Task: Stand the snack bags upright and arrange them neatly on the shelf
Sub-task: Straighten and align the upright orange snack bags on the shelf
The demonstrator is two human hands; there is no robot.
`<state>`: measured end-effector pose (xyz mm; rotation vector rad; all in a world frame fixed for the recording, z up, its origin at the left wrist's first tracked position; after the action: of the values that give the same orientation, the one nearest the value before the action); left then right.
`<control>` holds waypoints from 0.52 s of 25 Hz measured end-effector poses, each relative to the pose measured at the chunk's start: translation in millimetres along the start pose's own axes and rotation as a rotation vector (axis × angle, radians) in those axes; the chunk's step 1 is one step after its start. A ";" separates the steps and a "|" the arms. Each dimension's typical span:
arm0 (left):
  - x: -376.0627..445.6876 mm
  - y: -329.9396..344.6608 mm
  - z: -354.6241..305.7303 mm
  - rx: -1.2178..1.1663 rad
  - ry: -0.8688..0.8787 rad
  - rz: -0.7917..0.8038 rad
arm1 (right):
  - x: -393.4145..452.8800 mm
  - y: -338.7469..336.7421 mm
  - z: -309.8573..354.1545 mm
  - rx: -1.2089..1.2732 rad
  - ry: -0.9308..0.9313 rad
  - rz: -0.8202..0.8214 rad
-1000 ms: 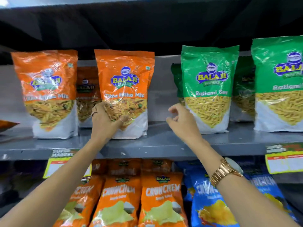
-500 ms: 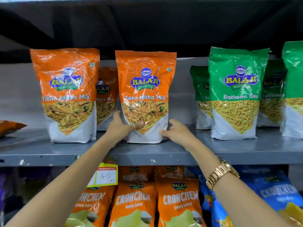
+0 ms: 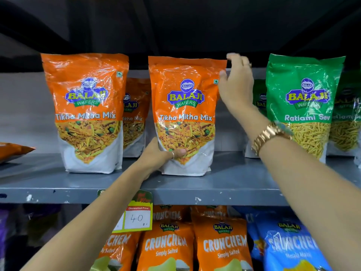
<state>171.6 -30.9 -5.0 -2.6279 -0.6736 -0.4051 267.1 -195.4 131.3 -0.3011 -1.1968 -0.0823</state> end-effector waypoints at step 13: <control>5.1 -4.3 12.7 0.168 -0.006 -0.133 | 32.7 23.9 3.3 0.020 0.092 -0.038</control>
<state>176.0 -19.7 -13.0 -2.4358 -0.8491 -0.3619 281.4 -168.5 158.2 -0.2545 -1.1118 -0.1155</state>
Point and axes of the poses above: each hand's wrist, its own x-axis towards the middle knuckle, its own y-axis out of the palm, z = x × y, the point moved 1 cm from there along x, towards the middle knuckle, and after that the axes turned 10 degrees about z, right-handed, at the moved point
